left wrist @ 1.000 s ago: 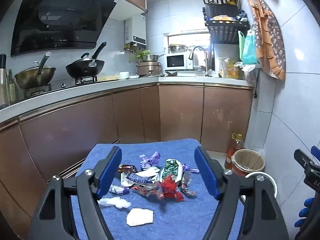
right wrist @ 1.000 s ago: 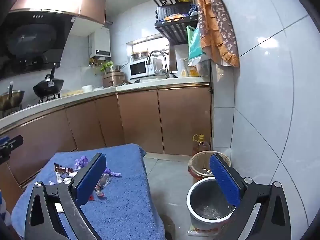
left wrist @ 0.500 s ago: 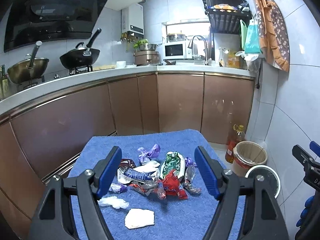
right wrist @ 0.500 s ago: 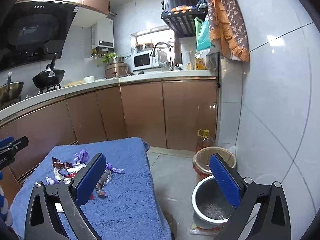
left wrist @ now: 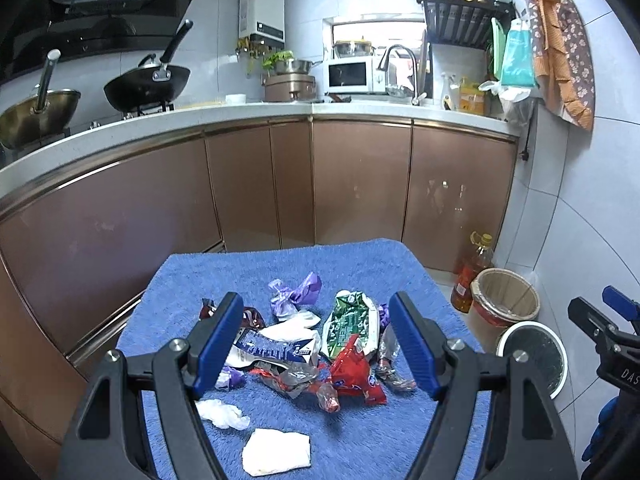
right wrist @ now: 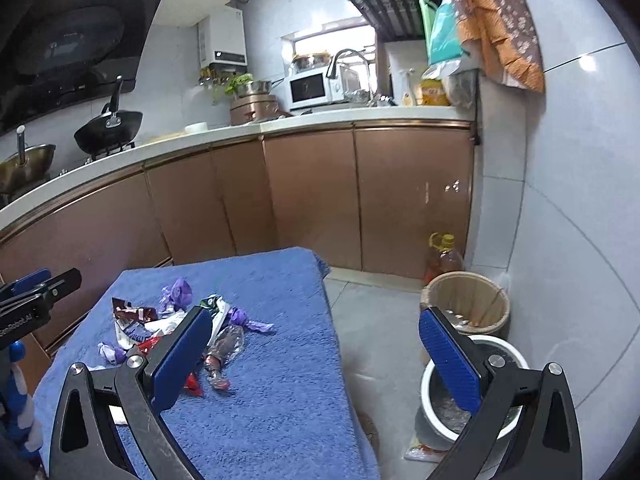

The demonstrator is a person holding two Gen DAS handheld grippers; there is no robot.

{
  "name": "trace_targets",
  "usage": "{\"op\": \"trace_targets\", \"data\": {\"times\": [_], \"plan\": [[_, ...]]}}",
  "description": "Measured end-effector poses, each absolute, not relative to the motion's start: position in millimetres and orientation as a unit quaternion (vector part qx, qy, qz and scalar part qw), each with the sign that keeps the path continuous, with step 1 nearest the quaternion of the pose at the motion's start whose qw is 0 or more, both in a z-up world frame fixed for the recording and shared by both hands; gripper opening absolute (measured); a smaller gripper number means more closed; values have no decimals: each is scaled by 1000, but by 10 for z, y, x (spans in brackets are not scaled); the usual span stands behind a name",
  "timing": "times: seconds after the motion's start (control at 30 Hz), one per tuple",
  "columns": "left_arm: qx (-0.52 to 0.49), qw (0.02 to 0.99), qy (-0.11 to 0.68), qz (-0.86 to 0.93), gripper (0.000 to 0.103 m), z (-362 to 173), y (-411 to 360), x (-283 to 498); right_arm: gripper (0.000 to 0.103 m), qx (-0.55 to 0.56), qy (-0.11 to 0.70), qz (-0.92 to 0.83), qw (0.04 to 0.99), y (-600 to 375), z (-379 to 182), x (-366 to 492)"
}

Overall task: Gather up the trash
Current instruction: 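Move both tools toward the pile of wrappers on the blue towel, then grasp the red snack bag with the left tool while the right tool grasps the clear plastic bottle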

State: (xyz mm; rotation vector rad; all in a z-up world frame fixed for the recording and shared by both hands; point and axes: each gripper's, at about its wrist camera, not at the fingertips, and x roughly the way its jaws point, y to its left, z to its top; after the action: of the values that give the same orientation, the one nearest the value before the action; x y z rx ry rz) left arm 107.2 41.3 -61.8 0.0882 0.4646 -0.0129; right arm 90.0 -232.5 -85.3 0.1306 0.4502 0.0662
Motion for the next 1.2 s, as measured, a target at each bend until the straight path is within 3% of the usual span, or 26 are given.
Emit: {"op": "trace_targets", "data": {"times": [0.4,0.5,0.67,0.87,1.2], "plan": [[52,961,271,-5,74,-904,718,1521,103,64,267,98,956,-2013,-1091,1411],[55,957,285,-2,74,-972,913,1597,94,69,285,125,948,-1947,-1180,1563],[43,946,321,-26,74,-1134,1250,1644,68,91,331,186,921,-1814,-1441,1844],[7,924,357,-136,73,-1288,1328,1563,46,81,389,242,885,-1562,-1768,2100],[10,893,370,-256,72,-1461,687,1666,37,66,445,285,846,-1260,-2130,2333]]}}
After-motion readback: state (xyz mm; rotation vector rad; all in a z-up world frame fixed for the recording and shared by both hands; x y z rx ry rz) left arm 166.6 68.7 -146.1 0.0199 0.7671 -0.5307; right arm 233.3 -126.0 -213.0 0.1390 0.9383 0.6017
